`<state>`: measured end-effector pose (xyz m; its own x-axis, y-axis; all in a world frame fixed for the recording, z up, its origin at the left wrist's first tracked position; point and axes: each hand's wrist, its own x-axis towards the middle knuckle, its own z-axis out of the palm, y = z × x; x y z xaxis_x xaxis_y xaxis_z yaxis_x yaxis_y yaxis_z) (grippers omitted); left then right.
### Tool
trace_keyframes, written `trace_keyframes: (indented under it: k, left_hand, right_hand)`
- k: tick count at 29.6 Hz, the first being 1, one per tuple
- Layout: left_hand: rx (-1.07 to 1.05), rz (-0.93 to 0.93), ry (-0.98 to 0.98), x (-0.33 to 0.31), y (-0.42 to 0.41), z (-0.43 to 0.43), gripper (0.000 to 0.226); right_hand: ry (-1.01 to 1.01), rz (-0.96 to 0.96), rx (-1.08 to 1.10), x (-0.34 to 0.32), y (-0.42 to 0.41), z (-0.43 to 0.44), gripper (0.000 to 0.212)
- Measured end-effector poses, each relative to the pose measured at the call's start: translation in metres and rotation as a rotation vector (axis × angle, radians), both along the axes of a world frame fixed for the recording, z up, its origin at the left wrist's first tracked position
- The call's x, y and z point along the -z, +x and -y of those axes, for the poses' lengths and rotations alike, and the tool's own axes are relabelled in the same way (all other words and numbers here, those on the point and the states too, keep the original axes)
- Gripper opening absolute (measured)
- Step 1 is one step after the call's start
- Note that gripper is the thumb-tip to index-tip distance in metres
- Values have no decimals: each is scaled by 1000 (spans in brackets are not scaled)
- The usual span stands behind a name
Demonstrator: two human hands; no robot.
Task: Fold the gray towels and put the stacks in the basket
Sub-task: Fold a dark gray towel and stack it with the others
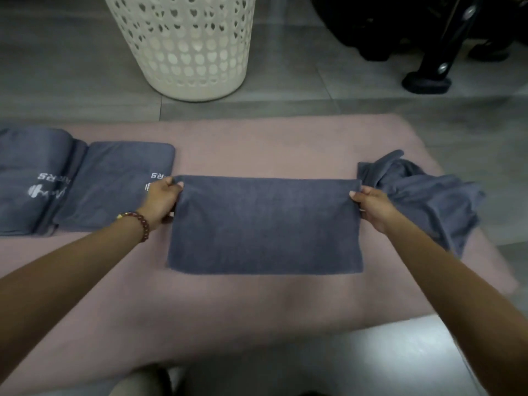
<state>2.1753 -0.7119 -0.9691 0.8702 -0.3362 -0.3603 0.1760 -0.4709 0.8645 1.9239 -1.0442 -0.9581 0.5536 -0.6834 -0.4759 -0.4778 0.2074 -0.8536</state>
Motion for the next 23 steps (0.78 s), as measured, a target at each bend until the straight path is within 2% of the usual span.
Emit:
trace_keyframes:
  k: [1,3,4,7,9,13,19,23]
  left_hand:
    - [-10,109,51,7,3,8,21]
    - [23,287,158,24,9,18,22]
    - [37,346,225,32,12,21,22]
    - [49,489,334,42,10,27,24]
    - [54,549,362,45,12,28,24]
    - [34,575,339,51,21,29,22]
    - [26,558,453,53,27,39,26]
    - [28,529,446,49,26,40,27]
  right_hand:
    - [-35,-29,48,8,12,1,12]
    - [-168,-126,91,24,27,3,25]
    - [-250,-172,102,31,32,3,28]
    - [-493,-262,57,43,36,-3,16]
    - [-606,-267,59,46,37,-6,25]
    - [-657,-268,121,47,43,-1,28]
    - [-595,-375,96,50,54,7,30]
    - [-572,-368,94,45,58,8,28]
